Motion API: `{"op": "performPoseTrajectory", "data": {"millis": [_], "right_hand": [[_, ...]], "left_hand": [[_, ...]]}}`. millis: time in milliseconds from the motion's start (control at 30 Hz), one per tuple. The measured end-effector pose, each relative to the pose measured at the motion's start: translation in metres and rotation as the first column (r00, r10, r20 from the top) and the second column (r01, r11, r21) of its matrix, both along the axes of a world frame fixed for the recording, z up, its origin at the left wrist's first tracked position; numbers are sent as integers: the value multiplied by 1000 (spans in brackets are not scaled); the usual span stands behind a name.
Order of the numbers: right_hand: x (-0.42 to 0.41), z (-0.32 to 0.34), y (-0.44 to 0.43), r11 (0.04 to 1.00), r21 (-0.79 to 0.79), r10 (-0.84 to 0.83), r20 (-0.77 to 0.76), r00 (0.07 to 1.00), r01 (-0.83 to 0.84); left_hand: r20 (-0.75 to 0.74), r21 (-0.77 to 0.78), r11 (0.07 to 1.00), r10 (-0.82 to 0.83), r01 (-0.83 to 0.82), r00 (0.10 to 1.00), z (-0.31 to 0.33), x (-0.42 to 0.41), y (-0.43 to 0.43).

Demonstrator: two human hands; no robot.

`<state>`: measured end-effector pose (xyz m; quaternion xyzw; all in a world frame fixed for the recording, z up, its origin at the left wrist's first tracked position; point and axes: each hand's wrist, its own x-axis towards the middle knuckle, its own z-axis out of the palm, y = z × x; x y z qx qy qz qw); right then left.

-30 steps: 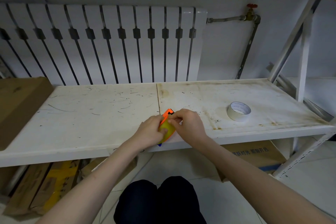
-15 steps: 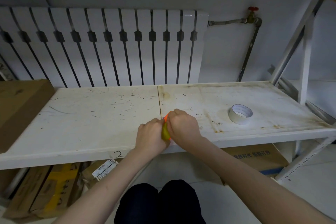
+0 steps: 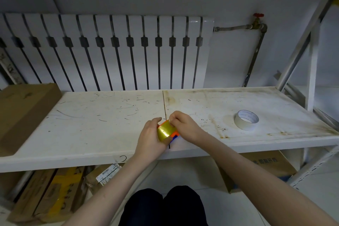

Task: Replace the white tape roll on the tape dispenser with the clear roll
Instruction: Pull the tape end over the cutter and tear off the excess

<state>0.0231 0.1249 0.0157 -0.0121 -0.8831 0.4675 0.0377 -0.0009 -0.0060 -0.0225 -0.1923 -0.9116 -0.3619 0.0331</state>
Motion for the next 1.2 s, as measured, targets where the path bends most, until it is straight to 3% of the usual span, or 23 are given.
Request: {"op": "performPoseTrajectory", "data": {"millis": [133,333,500,667,800,900,1000,1200], "right_hand": [[-1,-4,-2,1000,-6,9,3,1000,-9],[-6,-8,-6,988,45,-143,-127,982,150],[-1,-7,-8,983,158,-62,-188,980,92],[9,-5,-6,979,191,-22,-242,970,70],[12,-6,-7,985,143,-51,-301,952,98],[13,-4,-8,988,99,-77,-341,937,117],[14,-4,-4,986,48,-136,-338,931,161],[7,-8,12,952,-94,-306,-285,908,291]], "left_hand": [[-60,77,997,-7,12,998,-4,2,-1],[-106,-129,991,20,-34,994,1,0,-4],[-83,-175,984,6,-21,997,9,2,-3],[-24,-74,997,-12,10,1000,7,3,-3],[-72,-47,998,-55,52,996,6,3,-3],[15,39,991,-128,127,992,7,-2,-5],[137,101,980,-186,173,973,11,-7,-11],[176,222,966,-175,134,969,4,-11,-17]]}}
